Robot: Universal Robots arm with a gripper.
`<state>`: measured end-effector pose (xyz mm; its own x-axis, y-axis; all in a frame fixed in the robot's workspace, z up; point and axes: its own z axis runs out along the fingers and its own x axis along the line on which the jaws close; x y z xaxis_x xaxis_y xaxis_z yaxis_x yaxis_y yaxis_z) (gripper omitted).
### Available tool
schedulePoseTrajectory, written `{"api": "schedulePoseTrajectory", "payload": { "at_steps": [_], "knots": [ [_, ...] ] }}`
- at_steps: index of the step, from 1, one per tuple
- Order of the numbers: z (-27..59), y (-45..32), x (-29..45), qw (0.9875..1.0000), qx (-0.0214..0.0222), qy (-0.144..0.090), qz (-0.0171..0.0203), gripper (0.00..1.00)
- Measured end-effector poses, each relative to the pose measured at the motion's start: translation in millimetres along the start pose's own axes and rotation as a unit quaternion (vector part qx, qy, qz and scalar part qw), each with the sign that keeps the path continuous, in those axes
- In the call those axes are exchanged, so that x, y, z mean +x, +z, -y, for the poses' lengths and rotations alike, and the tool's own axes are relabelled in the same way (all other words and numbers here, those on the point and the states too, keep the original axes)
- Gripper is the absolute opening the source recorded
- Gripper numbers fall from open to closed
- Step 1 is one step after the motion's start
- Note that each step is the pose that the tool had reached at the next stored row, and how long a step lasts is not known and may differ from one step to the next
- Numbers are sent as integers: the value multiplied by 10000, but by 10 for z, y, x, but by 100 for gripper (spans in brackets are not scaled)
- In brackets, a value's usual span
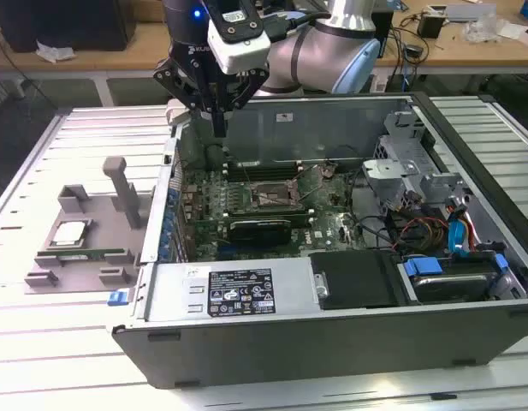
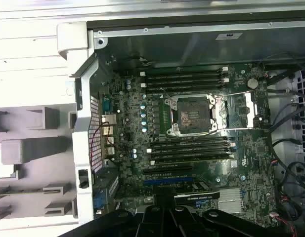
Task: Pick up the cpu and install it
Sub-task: 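Reach for the cpu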
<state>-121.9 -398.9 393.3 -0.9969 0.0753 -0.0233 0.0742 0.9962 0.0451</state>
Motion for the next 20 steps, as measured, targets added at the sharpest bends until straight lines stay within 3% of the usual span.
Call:
{"api": "schedulePoseTrajectory", "payload": {
  "at_steps": [13, 20],
  "knots": [
    [1, 0, 12, 10000, 0, 0, 0, 11],
    [6, -2, 76, 10000, 0, 0, 0, 11]
  ]
}}
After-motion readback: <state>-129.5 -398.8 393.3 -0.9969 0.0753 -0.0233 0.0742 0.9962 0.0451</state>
